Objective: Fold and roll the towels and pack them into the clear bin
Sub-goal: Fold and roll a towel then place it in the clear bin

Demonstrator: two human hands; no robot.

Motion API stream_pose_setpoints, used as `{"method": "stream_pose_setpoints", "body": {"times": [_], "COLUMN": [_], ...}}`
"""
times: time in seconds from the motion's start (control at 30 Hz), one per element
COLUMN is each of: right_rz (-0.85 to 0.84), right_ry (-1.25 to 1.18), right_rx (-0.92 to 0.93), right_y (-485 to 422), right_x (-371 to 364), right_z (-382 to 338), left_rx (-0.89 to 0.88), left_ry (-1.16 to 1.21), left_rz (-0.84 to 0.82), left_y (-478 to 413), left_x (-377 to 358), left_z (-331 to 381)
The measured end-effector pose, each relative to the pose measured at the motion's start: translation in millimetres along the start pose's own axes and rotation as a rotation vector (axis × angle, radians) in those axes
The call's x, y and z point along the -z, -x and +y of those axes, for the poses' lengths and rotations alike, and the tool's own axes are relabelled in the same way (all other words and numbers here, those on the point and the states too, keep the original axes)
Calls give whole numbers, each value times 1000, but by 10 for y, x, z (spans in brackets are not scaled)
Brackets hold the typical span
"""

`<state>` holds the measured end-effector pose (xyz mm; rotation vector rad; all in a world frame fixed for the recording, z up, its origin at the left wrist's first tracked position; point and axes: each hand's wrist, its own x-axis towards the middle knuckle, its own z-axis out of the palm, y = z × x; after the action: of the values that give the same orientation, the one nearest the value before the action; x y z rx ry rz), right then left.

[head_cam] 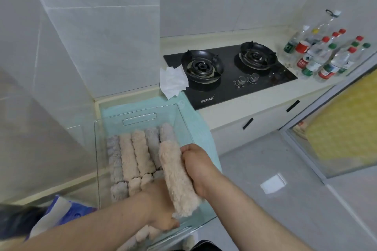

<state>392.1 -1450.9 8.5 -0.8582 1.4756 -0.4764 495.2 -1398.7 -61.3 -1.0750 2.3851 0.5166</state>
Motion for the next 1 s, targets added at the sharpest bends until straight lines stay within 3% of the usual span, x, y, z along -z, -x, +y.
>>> {"method": "stream_pose_setpoints", "body": {"times": [0.13,0.27,0.57,0.73,0.87,1.0], "right_rz": [-6,122,84,109,-21,-113], "right_ry": [-48,246,700,1017,802,52], "right_rx": [-200,-141,10,21,-66,-292], "right_y": [-387,-585,-636,-591,-526,-437], "right_x": [-204,-317,-368,-422,-365,-219], "right_z": [404,682,816,836,675,630], "left_rx": [-86,-86,-24,-27,-38,-25], "left_ry": [-22,-74,-89,-94,-81,-56], "left_rz": [79,61,-46,-7,8,-29], "left_y": [2,68,112,80,46,43], "left_x": [-264,-384,-343,-385,-427,-393], "left_z": [-134,-194,-178,-182,-192,-164]}}
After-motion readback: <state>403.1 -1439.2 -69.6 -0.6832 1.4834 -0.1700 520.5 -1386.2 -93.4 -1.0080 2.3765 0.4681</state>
